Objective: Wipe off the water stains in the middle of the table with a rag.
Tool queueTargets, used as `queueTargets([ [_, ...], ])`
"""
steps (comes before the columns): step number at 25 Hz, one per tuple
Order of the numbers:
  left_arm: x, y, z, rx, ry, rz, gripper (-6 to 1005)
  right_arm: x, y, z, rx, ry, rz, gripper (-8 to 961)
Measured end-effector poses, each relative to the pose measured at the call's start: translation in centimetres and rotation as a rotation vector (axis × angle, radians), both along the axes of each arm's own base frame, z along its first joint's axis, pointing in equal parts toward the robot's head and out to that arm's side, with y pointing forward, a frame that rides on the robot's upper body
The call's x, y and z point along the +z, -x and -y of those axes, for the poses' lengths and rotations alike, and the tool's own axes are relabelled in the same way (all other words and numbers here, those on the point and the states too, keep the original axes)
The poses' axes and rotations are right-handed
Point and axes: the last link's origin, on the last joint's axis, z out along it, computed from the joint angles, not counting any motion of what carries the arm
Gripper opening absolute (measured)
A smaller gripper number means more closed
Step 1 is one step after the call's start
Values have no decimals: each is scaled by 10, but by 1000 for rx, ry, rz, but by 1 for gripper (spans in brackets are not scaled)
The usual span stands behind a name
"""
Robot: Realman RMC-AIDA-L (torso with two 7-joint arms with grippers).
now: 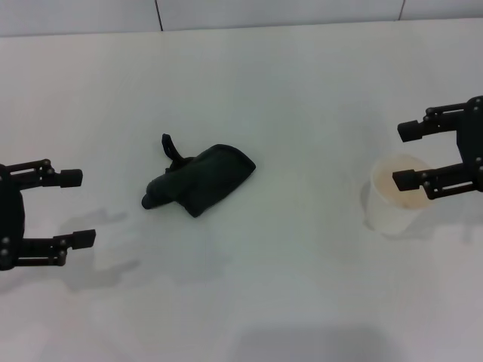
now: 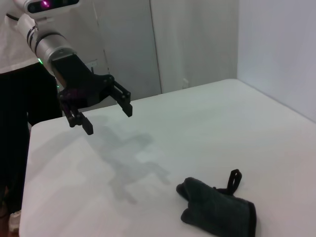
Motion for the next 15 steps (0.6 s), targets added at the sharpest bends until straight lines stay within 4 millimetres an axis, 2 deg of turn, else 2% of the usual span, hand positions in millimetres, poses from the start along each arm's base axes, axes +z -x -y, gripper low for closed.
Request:
queueTargets([
  [15, 8, -2, -2, 1, 12, -9, 812, -2, 1, -10, -10, -54, 12, 746],
])
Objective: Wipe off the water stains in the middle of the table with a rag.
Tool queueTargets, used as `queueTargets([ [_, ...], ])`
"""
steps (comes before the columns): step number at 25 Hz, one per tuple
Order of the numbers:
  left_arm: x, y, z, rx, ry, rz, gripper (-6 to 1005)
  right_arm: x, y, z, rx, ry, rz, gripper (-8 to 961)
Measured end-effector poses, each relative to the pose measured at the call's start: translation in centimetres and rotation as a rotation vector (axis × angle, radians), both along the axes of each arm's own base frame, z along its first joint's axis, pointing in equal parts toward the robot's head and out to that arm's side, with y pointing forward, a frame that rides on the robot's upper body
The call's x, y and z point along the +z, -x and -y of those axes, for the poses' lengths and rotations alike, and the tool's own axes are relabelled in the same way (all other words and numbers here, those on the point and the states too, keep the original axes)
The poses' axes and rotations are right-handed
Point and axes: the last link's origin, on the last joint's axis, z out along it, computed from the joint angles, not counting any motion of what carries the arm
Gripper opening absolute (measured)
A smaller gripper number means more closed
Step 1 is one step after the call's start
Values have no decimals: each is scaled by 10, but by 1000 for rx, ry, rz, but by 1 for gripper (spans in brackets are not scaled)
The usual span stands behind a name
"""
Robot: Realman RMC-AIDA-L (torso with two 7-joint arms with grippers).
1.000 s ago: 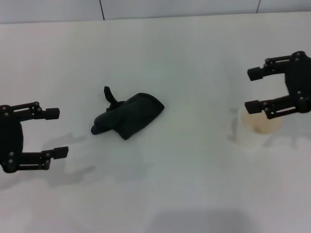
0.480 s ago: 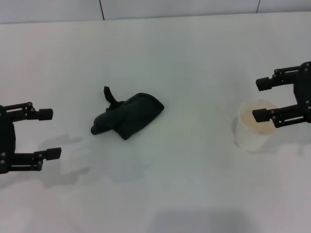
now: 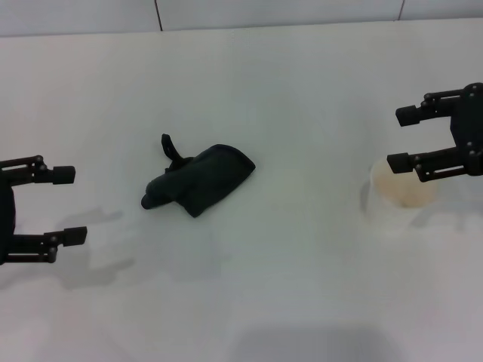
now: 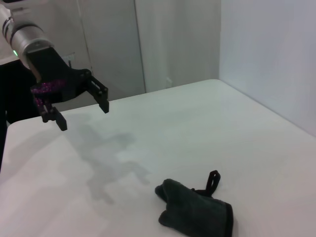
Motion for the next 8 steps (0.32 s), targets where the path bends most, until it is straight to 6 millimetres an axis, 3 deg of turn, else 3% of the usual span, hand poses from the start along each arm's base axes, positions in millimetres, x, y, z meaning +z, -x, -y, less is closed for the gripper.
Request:
queueTargets([
  [8, 3, 0, 1, 1, -8, 5, 812, 0, 0, -1, -2, -8, 0, 746],
])
